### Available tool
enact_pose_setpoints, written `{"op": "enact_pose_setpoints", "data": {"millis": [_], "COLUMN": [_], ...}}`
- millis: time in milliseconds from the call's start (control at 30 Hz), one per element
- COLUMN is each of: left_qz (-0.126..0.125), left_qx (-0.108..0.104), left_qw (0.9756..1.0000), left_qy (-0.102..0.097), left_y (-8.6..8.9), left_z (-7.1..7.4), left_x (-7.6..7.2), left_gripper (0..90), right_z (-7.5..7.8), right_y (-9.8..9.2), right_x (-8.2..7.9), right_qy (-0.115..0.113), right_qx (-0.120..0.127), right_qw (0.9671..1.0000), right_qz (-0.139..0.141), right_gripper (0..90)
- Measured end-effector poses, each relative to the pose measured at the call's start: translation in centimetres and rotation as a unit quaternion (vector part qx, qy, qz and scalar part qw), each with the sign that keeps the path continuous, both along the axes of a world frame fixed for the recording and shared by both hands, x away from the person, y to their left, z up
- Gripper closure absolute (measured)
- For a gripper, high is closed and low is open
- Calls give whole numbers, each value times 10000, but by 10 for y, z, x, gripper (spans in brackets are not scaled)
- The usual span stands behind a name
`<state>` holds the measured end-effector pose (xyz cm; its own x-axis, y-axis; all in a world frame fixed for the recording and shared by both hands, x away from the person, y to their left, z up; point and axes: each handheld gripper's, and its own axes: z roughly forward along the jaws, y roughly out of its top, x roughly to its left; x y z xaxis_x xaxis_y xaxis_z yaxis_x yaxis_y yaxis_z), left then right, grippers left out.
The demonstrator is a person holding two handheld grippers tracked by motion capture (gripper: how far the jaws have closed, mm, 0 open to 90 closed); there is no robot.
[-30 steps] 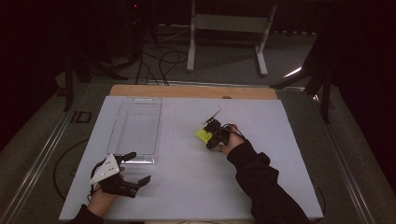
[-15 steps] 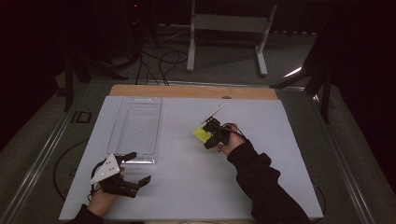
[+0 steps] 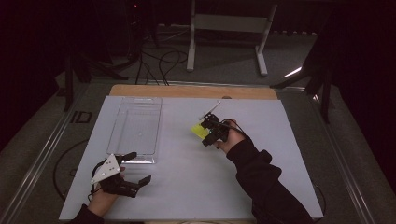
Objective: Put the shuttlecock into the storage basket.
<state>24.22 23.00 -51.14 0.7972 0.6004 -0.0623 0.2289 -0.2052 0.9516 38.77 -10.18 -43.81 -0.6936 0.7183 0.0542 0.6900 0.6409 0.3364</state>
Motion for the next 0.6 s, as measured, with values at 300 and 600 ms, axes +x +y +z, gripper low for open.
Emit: {"op": "enact_pose_setpoints", "data": {"millis": [300, 600], "left_qz": [-7, -10], "left_qx": [12, 24], "left_qw": [10000, 10000], "left_qy": [1, 7], "left_y": [0, -1], "left_z": [0, 0], "left_x": [0, 0], "left_gripper": [1, 1], "right_z": [21, 34], "right_y": [11, 18], "right_x": [-1, -4], "right_qy": [-193, -284], "right_qx": [67, 105], "right_qw": [9997, 9993], "right_qz": [122, 201], "right_gripper": [652, 652]}}
